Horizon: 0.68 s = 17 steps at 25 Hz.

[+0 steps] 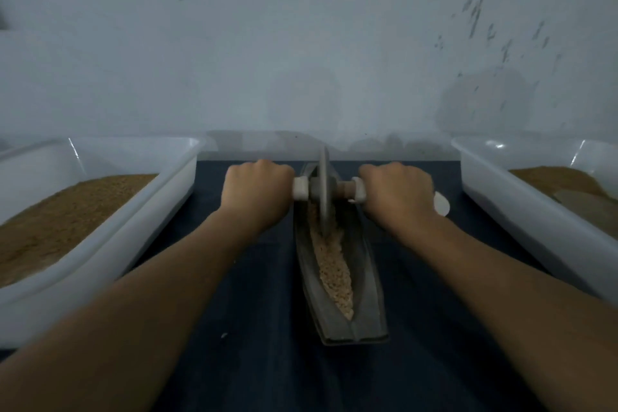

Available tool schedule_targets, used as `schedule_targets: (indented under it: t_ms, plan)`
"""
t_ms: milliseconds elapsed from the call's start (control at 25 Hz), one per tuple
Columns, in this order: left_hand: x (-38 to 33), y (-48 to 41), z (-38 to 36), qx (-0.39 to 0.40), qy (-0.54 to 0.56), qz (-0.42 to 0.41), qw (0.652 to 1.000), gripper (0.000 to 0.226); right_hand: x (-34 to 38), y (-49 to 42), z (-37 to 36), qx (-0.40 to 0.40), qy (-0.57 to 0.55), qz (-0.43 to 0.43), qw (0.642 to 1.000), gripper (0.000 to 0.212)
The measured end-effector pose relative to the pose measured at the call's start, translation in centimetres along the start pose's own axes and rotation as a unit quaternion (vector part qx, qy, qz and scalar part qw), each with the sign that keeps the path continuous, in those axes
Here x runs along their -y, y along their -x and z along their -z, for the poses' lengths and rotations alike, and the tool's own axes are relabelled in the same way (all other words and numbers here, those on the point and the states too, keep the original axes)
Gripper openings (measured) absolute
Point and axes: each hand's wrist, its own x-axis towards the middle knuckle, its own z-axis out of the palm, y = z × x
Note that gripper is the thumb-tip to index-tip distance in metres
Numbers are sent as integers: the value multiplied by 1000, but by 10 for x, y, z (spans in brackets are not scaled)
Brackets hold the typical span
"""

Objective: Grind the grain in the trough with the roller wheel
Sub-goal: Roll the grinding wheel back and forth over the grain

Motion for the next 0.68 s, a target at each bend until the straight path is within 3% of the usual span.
schedule_targets:
  t_ms: [120, 200, 280, 360, 480, 560, 640, 680]
  plan:
    - [4, 16, -1, 22, 17, 8, 1000, 7, -4, 2, 9, 11, 6, 37, 999, 21]
    - [6, 44, 2, -48, 8, -58, 997, 31, -15, 37, 6, -34, 0, 70, 997, 41]
    - [8, 54, 7, -135, 7, -108, 985, 40, -23, 64, 3, -77, 17, 81, 994, 47]
    - [6, 46, 8, -106, -9, -84, 991, 34, -22, 59, -4, -76, 15, 61, 995, 43]
    - [-3, 9, 4, -18, -34, -32, 999, 4, -5, 15, -4, 16, -53, 0, 998, 24]
    - [-1, -8, 8, 38, -19, -21, 999, 8, 0, -7, 1, 50, -58, -7, 997, 15]
    - [1, 4, 10, 12, -21, -35, 999, 3, -7, 7, 3, 42, -55, 11, 998, 23]
    - [2, 19, 9, -22, -22, -45, 998, 14, -12, 23, 4, 5, -39, 36, 999, 30]
